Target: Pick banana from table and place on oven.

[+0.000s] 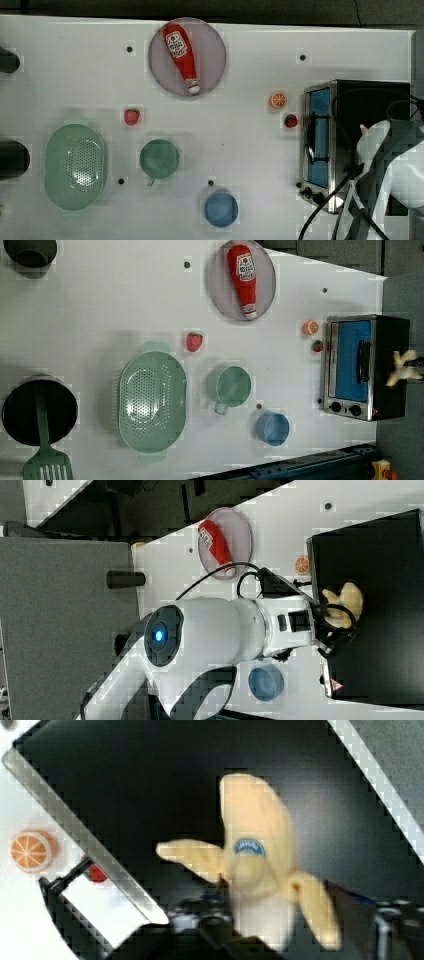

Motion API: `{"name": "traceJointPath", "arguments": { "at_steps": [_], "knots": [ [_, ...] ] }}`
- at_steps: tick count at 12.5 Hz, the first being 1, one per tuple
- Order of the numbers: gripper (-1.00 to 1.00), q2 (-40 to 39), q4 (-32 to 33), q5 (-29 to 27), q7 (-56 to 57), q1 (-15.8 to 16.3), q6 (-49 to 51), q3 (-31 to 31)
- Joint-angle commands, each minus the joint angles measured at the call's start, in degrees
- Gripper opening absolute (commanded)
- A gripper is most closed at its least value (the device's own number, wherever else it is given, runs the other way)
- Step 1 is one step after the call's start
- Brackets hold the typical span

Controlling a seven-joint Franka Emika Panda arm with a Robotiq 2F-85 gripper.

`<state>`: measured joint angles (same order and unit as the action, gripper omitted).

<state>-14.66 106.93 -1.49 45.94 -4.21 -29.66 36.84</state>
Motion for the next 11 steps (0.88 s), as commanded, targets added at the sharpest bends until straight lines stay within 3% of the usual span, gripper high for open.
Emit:
{"name": "traceJointPath", "arguments": {
  "at_steps": [1, 4, 7, 11],
  "knots": [
    [0.99, 1.7, -2.5, -0.7, 3.4, 1.2, -0.5, -0.8],
    [1.0, 4.4, -5.2, 2.1, 3.2, 2.4, 2.6, -1.0],
    [1.0, 9.2, -10.7, 6.8, -0.9, 4.5, 12.0, -1.9],
    [1.0, 15.9, -14.3, 9.2, -15.6, 7.1, 28.7, -7.8]
  ]
}}
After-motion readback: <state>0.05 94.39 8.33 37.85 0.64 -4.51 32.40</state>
